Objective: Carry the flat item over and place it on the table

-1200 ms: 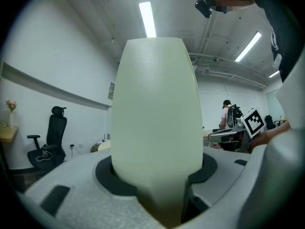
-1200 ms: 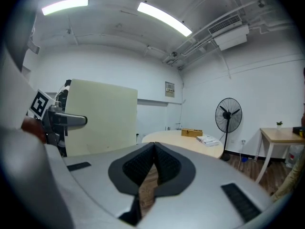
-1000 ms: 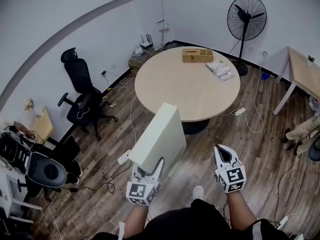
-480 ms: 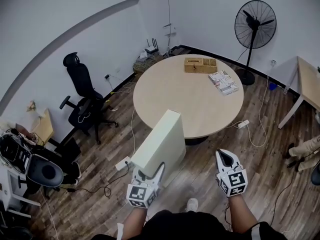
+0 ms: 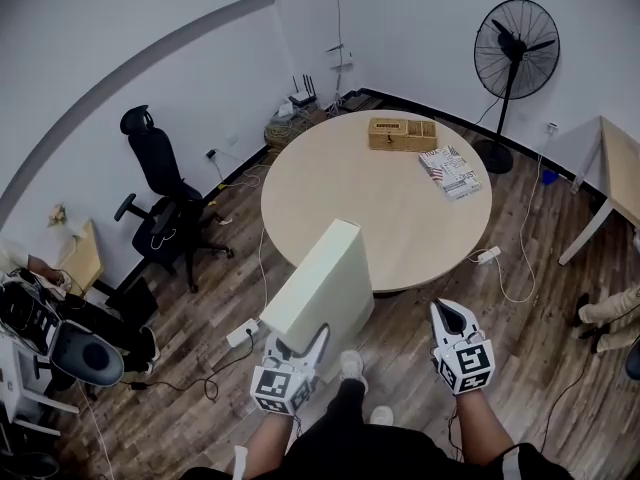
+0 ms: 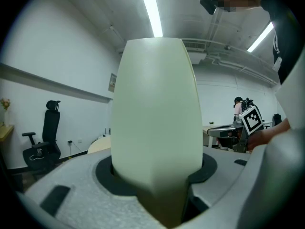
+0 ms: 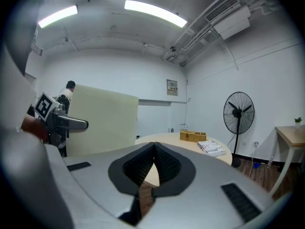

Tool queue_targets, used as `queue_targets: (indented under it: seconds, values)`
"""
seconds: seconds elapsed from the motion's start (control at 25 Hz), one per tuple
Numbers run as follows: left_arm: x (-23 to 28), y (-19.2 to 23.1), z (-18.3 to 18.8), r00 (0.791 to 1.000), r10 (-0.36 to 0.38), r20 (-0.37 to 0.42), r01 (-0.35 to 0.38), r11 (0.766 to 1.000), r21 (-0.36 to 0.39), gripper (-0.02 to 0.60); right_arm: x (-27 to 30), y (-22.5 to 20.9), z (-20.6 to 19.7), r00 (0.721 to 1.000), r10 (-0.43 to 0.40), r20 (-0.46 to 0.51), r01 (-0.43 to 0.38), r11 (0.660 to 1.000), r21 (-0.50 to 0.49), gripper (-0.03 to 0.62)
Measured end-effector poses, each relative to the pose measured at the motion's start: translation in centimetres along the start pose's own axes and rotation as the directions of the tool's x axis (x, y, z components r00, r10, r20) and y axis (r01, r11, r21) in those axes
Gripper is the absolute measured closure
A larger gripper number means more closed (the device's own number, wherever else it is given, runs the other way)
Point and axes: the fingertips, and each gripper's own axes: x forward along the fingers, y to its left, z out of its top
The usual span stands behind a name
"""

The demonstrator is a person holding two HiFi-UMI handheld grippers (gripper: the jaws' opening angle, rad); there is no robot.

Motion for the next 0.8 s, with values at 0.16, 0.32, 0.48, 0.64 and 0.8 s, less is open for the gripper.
queue_targets:
  seconds: [0.16, 0.32, 0.48, 0.64, 0.8]
  values:
    - [3.4, 2.0, 1.0, 1.0, -0.026, 0.006, 0.026, 1.0, 0.003, 0.339, 3.3, -1.7, 1.2, 1.0, -0.021, 0.021, 0.021, 1.0, -0.003, 0.595]
    - [7.4, 4.4, 2.6, 0.999, -0.047, 0.026, 0.047, 0.999, -0.006, 0.339, 7.0, -3.7, 3.3, 0.998, -0.039, 0.049, 0.04, 0.999, -0.023, 0.595]
    - [11.5, 6.9, 3.5, 0.996, -0.088, 0.024, 0.088, 0.996, -0.026, 0.339, 10.8, -5.3, 5.0, 0.996, -0.063, 0.07, 0.064, 0.998, -0.017, 0.595]
    - [15.6, 9.6, 4.1, 0.991, -0.127, 0.028, 0.129, 0.99, -0.05, 0.339, 14.9, -5.7, 6.1, 0.995, -0.067, 0.07, 0.07, 0.997, -0.032, 0.595]
    - [18.6, 11.7, 4.0, 0.986, -0.165, 0.03, 0.167, 0.982, -0.09, 0.339, 17.3, -6.4, 6.2, 0.993, -0.107, 0.041, 0.109, 0.993, -0.044, 0.595]
